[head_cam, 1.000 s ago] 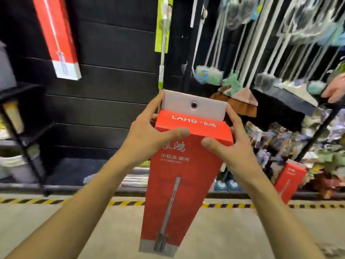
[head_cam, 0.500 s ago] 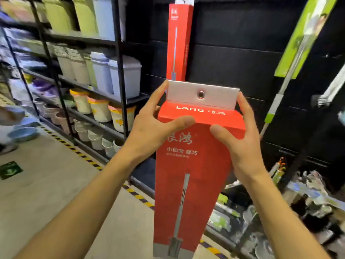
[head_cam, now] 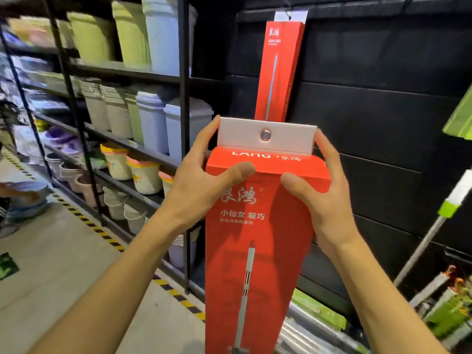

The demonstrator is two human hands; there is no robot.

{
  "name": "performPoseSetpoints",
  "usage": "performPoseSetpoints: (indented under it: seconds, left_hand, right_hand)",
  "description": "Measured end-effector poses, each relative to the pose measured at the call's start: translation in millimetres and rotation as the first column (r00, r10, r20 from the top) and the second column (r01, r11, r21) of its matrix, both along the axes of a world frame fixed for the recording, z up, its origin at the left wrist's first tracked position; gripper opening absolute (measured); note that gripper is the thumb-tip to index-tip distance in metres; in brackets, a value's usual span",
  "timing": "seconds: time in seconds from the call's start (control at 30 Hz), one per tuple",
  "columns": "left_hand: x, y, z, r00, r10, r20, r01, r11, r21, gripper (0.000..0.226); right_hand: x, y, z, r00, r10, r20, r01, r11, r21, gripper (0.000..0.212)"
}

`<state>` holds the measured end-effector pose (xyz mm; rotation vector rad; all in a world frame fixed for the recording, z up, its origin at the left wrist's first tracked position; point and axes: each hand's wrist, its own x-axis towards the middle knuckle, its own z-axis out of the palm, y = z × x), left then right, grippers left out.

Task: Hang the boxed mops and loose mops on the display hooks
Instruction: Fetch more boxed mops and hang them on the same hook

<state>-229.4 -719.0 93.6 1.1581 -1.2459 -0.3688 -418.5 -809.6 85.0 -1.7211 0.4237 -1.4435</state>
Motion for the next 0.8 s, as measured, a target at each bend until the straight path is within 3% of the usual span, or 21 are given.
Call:
performPoseSetpoints:
  seconds: [0.27,0.8]
  left_hand:
    - [92.3,-68.9,23.6,0.996,-0.078,0.030,0.080,0.994,-0.075,0.117]
    - [217.0,-253.4,83.5,0.995,-0.070,0.068,0.081,0.978,-0.192,0.105]
  right_hand:
    - [85.7,-60.9,24.1,0.998,-0.038,0.044,0.040,0.998,-0.040,0.094]
    - [204.7,-229.4,82.3,0.994,-0.050,0.093,0.060,0.992,-0.108,0.093]
